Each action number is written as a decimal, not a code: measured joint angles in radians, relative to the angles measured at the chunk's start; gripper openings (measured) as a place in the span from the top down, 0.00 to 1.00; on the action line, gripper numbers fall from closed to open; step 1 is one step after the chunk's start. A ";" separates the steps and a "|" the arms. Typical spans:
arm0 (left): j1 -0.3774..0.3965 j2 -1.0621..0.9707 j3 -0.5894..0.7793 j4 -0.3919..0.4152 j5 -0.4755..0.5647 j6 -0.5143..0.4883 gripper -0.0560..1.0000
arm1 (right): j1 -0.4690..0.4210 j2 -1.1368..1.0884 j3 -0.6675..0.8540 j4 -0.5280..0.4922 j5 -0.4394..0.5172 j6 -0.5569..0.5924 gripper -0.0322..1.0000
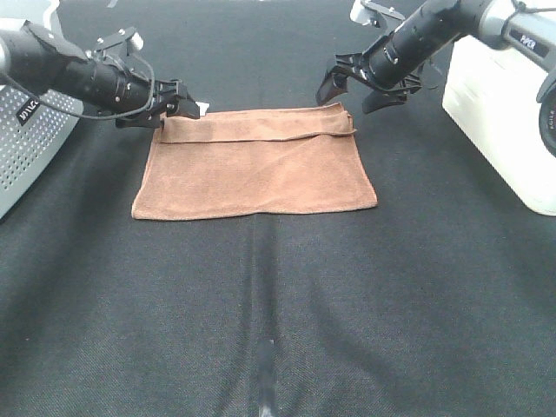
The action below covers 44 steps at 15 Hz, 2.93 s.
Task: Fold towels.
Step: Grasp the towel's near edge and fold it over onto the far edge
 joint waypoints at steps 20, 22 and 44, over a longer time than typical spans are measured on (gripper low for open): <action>0.029 -0.331 0.640 0.095 0.044 -0.219 0.19 | 0.001 -0.416 0.870 0.036 -0.096 0.015 0.16; 0.029 -0.331 0.640 0.096 0.004 -0.219 0.19 | 0.001 -0.416 0.900 0.043 -0.147 -0.005 0.16; 0.018 -0.360 0.630 0.134 0.106 -0.200 0.94 | 0.001 -0.378 0.936 0.127 -0.133 -0.030 0.97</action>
